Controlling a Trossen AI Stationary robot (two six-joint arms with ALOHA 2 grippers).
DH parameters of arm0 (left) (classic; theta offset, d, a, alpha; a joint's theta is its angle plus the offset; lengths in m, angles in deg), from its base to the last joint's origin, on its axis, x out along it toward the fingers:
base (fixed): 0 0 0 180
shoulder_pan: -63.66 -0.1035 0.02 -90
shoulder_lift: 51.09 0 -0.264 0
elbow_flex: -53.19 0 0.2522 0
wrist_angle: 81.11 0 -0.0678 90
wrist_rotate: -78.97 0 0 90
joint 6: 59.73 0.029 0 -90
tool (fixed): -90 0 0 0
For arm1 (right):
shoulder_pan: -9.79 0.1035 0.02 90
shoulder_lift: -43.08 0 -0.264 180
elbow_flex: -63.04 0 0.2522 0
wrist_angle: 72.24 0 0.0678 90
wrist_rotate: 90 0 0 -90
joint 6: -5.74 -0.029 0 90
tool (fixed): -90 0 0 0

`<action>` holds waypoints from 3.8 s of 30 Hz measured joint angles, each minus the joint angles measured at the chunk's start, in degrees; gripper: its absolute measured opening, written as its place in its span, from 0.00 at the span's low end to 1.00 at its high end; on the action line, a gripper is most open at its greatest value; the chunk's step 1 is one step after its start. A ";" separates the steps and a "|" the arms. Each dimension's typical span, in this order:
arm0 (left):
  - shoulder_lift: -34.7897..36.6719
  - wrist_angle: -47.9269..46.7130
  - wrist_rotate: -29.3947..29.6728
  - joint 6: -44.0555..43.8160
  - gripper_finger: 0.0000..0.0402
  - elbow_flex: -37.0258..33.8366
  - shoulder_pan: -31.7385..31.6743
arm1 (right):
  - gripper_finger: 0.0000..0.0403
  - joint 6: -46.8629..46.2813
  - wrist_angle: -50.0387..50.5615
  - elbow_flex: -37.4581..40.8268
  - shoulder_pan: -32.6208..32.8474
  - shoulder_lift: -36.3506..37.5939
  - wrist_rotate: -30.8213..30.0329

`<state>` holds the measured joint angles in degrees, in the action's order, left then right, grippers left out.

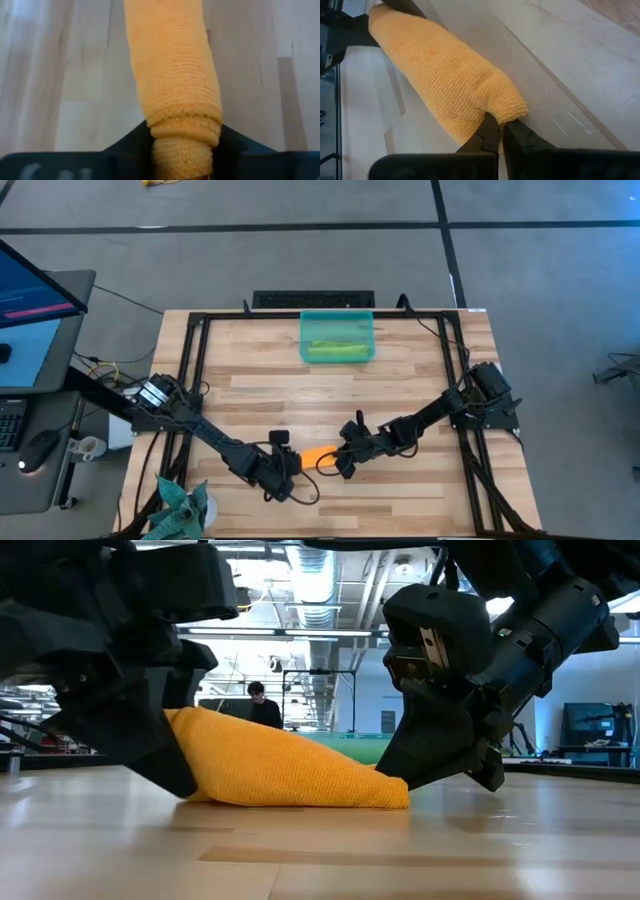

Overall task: Roll microfiber towels into tight, uniform cylinder then place into a basket
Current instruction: Put the yellow microfiber towel into the blue bin

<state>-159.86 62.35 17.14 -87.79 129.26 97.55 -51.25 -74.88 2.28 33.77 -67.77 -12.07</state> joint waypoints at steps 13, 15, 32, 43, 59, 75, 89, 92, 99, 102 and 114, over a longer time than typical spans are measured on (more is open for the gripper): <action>0.02 -2.38 0.01 -0.11 0.04 0.00 -1.36 | 0.04 2.65 0.00 0.07 0.02 0.22 -3.00; 0.02 -2.89 0.41 0.34 0.04 0.00 -2.01 | 0.03 3.75 -0.06 0.11 0.02 0.22 -4.71; 1.42 -4.94 5.47 11.00 0.02 -0.02 -9.61 | 0.02 14.50 9.57 0.35 -3.61 7.85 -13.80; 4.66 -3.35 11.24 20.44 0.02 -0.04 -16.96 | 0.02 23.33 16.71 0.26 -9.37 15.56 -15.62; 8.10 12.45 6.36 38.61 0.03 -0.04 -31.74 | 0.03 39.52 19.70 0.09 -21.20 22.06 -15.22; 8.36 28.93 -7.38 49.33 0.03 0.17 -48.76 | 0.03 47.72 18.91 0.02 -38.50 23.55 -8.34; 7.32 32.11 -18.99 48.35 0.03 0.27 -60.90 | 0.03 53.97 8.59 0.02 -51.80 22.45 2.01; 5.44 31.31 -21.58 48.14 0.03 2.56 -62.91 | 0.03 55.83 5.61 -0.04 -52.89 21.60 2.00; -1.59 13.41 -23.99 48.51 0.03 13.81 -65.07 | 0.03 57.48 6.10 -1.39 -56.31 17.98 4.84; -3.63 9.19 -23.67 49.50 0.03 16.57 -65.05 | 0.03 57.60 7.17 -1.38 -57.55 16.35 5.47; -4.98 5.57 -23.92 50.34 0.03 18.86 -65.99 | 0.03 57.02 7.00 -1.53 -58.64 11.23 6.88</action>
<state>-164.85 67.92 -6.78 -37.45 148.12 31.56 5.78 -67.89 0.75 -24.87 -56.54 -5.19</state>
